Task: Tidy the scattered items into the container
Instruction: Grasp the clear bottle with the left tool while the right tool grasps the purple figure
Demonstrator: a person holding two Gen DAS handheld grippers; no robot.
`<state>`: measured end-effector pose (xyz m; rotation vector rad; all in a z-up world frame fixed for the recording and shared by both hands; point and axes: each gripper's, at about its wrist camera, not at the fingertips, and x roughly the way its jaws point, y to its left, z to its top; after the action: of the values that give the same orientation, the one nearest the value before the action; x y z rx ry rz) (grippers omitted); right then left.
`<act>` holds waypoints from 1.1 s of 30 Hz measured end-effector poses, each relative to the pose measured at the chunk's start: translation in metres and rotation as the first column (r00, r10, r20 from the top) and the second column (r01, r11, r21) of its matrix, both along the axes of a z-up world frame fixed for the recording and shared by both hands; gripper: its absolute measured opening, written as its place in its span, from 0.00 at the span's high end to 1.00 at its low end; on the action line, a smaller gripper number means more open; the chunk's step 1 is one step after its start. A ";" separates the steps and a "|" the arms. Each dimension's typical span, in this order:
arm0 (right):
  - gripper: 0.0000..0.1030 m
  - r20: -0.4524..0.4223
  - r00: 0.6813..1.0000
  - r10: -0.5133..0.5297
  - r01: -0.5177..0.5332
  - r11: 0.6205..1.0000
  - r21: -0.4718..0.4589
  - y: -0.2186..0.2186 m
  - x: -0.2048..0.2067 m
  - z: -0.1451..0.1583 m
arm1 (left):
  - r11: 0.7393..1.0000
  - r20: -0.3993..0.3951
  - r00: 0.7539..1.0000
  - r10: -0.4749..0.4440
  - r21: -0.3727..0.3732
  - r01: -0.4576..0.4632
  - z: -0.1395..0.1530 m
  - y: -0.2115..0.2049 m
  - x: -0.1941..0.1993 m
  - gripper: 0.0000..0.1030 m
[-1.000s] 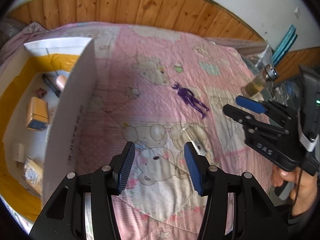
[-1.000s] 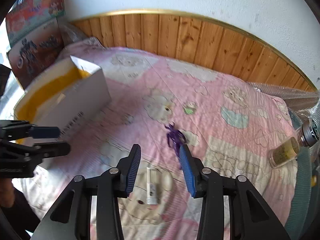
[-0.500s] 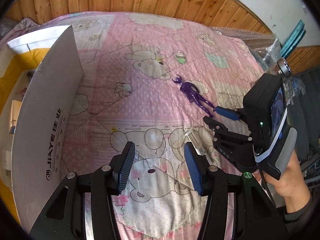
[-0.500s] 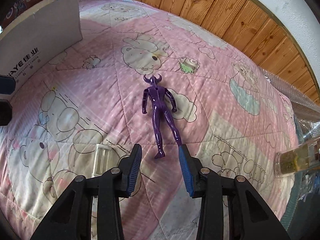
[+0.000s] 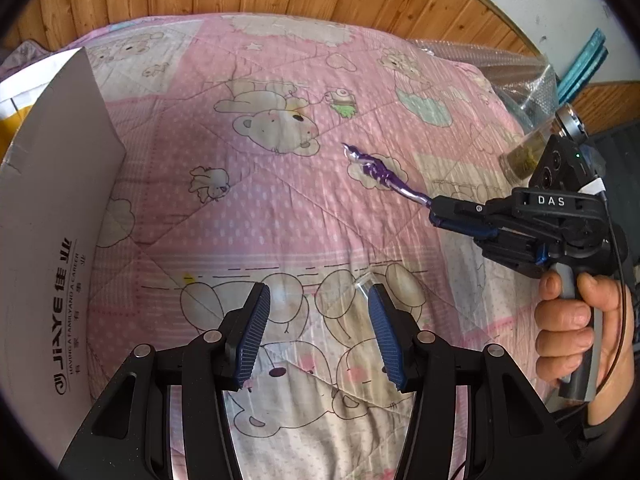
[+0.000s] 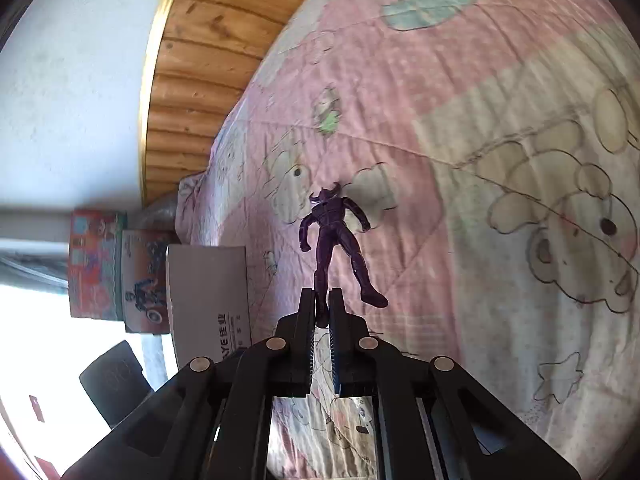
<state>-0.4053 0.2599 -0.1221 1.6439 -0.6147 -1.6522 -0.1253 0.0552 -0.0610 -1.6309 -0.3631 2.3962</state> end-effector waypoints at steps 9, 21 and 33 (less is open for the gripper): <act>0.87 0.154 0.961 -0.230 0.244 0.967 -0.078 0.038 -0.019 -0.015 | 1.000 -0.006 1.000 -0.015 -0.008 0.015 -0.005 0.012 -0.002 0.48; 0.39 -0.432 0.887 0.166 0.014 0.923 0.384 -0.018 -0.008 0.054 | 0.997 0.014 0.997 -0.075 0.036 0.075 -0.019 0.059 0.008 0.48; 0.71 -0.392 0.761 0.517 -0.185 0.752 0.633 -0.049 0.001 0.016 | 0.999 0.001 1.000 -0.019 0.040 0.019 -0.041 0.049 0.013 0.73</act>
<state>-0.4047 0.2112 -0.1057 1.4076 0.5284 -1.9674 -0.1122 0.1038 -0.1017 -1.6116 -0.3914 2.3584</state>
